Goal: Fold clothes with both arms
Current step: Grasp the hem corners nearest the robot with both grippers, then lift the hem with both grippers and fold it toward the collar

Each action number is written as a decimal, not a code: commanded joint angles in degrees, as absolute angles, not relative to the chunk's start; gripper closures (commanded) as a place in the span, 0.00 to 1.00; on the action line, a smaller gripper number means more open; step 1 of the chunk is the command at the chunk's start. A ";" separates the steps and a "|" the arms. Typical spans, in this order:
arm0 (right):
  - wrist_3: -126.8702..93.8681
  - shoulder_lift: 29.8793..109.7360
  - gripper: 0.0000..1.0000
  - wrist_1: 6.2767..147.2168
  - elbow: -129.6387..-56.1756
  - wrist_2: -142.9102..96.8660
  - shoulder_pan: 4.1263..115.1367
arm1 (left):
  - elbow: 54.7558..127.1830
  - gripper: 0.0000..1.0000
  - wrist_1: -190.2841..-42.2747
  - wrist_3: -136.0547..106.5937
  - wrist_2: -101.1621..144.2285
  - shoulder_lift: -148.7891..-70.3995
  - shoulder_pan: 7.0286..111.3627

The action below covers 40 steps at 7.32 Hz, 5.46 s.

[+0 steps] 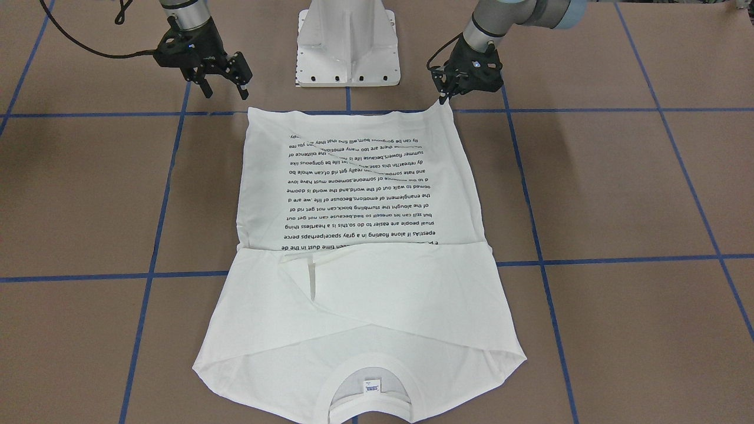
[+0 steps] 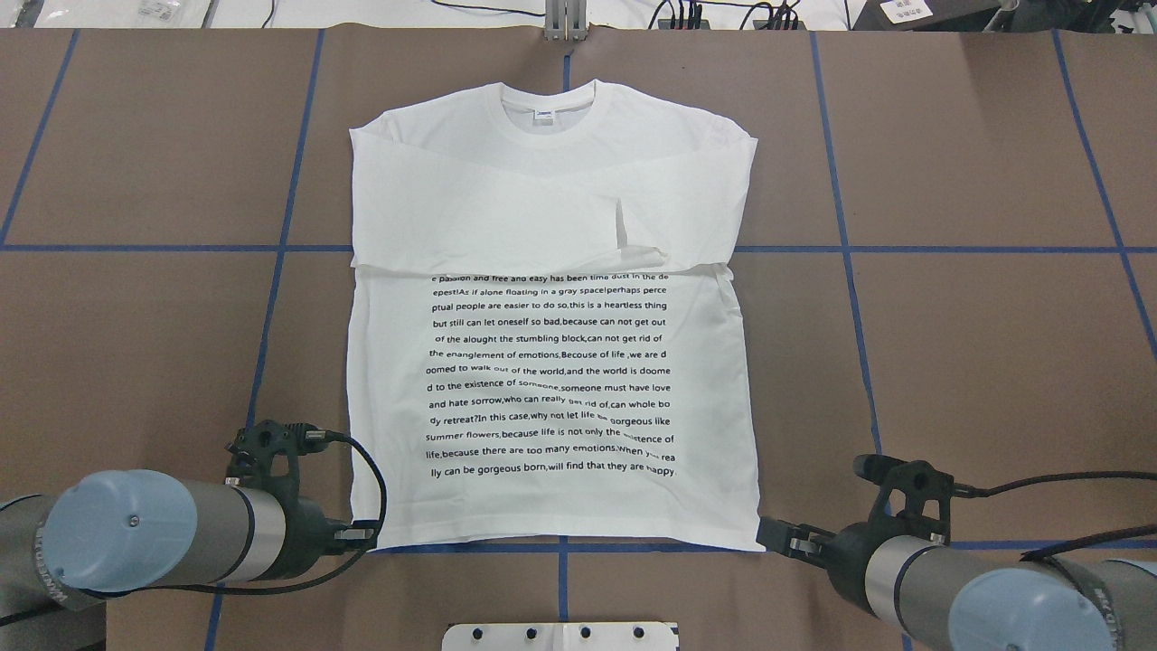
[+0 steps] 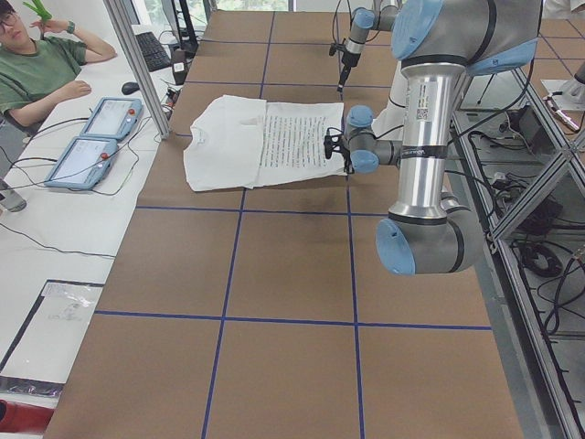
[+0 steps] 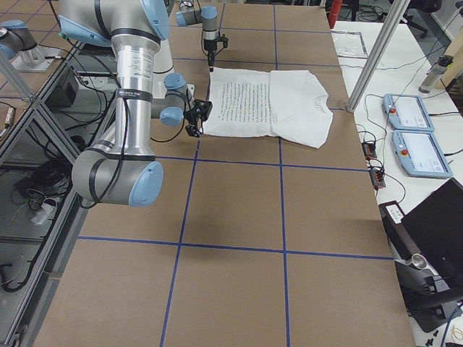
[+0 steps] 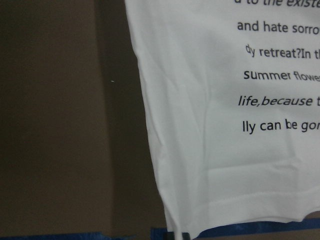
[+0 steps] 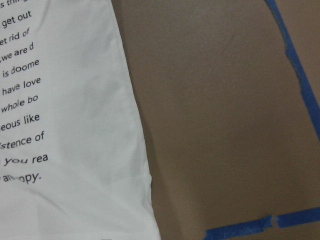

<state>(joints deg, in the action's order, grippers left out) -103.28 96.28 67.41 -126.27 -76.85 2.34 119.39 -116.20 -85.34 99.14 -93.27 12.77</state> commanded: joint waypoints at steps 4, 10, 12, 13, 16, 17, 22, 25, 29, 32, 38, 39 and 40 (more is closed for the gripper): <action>-104.94 91.41 0.30 67.50 -121.65 -73.04 0.09 | 119.97 1.00 -116.19 -85.52 99.23 -93.25 12.92; -104.85 90.62 0.50 67.50 -119.97 -72.42 -0.09 | 120.76 1.00 -116.19 -87.45 99.23 -93.34 12.83; -104.77 90.36 0.56 67.59 -119.88 -72.33 0.00 | 120.85 1.00 -116.19 -87.45 99.23 -93.43 12.92; -104.68 90.26 0.60 67.59 -119.88 -72.16 0.00 | 121.02 1.00 -116.19 -87.45 99.23 -93.34 12.92; -103.98 90.35 0.60 68.11 -119.80 -71.02 0.17 | 121.20 1.00 -116.19 -87.45 99.23 -93.34 12.92; -103.80 90.44 0.60 68.12 -119.36 -70.84 0.26 | 121.29 1.00 -116.19 -87.54 99.23 -93.34 12.83; -103.80 89.04 1.00 68.12 -118.74 -70.05 0.18 | 121.64 1.00 -116.19 -87.45 99.23 -93.34 12.92; -103.80 90.60 1.00 71.94 -125.81 -70.83 1.14 | 124.87 1.00 -113.15 -87.54 100.10 -93.08 13.01; -94.04 85.99 1.00 101.04 -146.52 -91.44 11.90 | 144.66 1.00 -90.48 -86.49 110.19 -94.46 16.32; -78.04 71.25 1.00 111.75 -141.35 -97.11 26.23 | 141.88 1.00 -72.33 -71.61 112.83 -110.93 31.92; -43.24 53.56 1.00 112.68 -118.71 -106.44 45.86 | 118.26 1.00 -77.82 -55.20 113.38 -119.53 46.66; -43.50 51.52 1.00 107.37 -112.13 -106.44 46.66 | 113.08 1.00 -82.31 -54.85 113.29 -119.62 47.28; -44.03 50.81 1.00 100.44 -105.62 -106.35 46.93 | 108.24 1.00 -86.18 -52.23 111.99 -119.97 48.42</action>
